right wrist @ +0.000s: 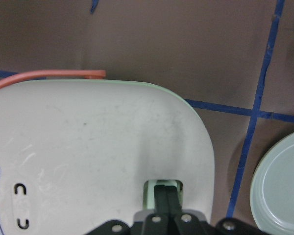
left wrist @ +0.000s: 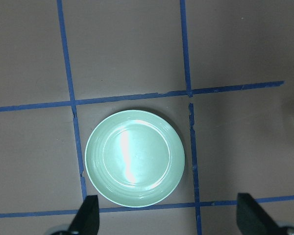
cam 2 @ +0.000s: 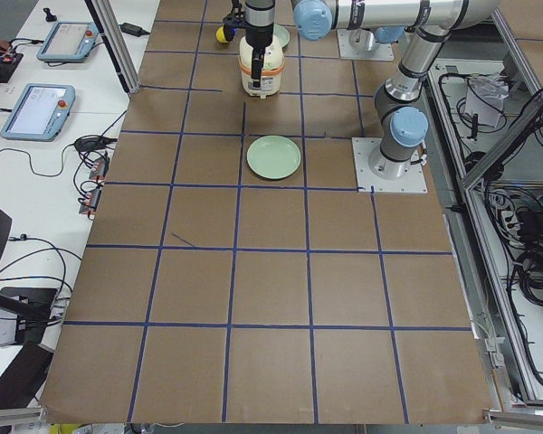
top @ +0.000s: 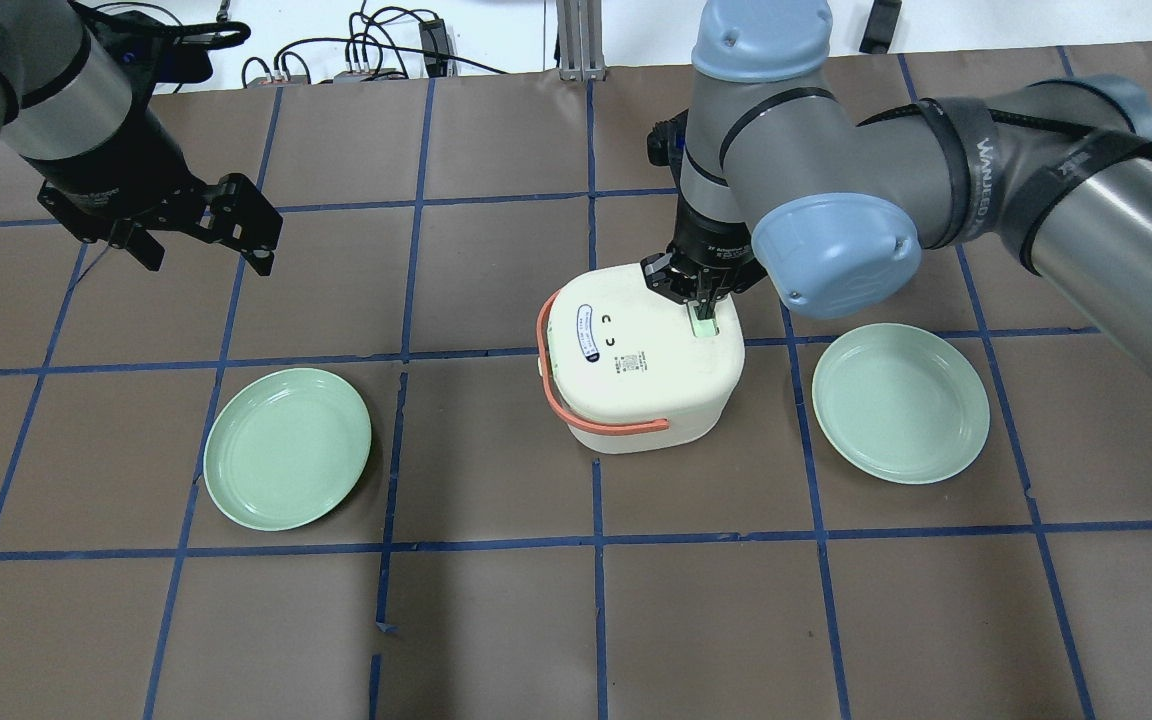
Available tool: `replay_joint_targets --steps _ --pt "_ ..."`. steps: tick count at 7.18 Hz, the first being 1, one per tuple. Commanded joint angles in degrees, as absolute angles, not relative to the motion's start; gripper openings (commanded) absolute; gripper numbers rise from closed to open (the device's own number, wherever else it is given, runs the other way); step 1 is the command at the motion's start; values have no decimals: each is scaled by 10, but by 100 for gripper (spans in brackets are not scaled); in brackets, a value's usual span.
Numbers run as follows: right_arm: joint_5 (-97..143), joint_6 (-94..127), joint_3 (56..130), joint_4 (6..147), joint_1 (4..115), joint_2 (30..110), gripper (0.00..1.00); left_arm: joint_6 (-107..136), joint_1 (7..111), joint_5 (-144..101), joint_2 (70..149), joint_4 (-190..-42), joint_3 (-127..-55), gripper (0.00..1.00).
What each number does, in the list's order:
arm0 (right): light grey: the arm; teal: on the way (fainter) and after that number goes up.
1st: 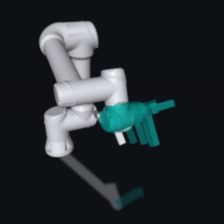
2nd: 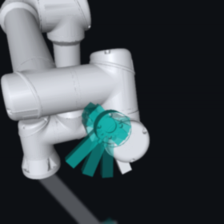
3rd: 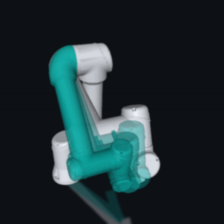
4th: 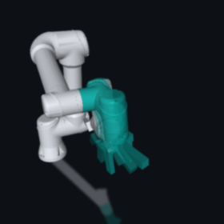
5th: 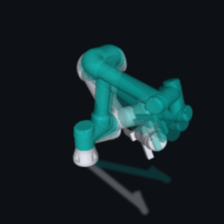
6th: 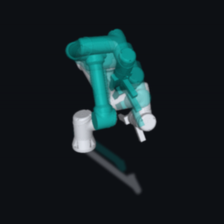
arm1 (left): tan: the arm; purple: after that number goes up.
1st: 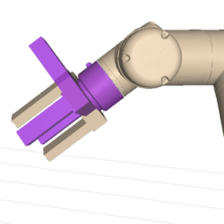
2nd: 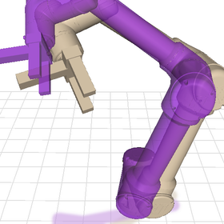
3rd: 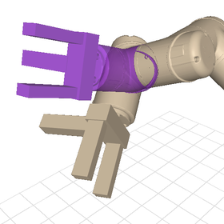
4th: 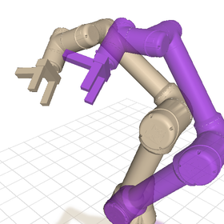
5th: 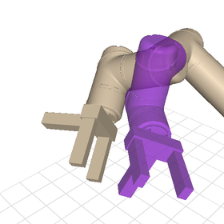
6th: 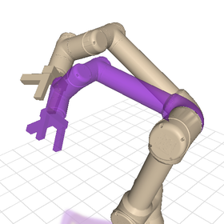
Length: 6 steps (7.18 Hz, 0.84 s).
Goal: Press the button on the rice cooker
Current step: 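Press down on the rice cooker lid button with the right gripper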
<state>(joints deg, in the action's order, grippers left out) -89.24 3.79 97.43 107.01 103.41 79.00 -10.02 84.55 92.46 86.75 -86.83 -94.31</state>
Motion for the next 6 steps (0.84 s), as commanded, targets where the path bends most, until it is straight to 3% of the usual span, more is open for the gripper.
replay_joint_targets --steps 1,4,6 --pt "-891 40 977 1072 1034 789 7 -100 846 925 867 -868 -943 100" --pt "-892 38 958 1071 1030 793 10 -100 846 925 867 -868 -943 100" --pt "-886 38 844 952 1024 805 18 -100 846 925 867 -868 -943 100"
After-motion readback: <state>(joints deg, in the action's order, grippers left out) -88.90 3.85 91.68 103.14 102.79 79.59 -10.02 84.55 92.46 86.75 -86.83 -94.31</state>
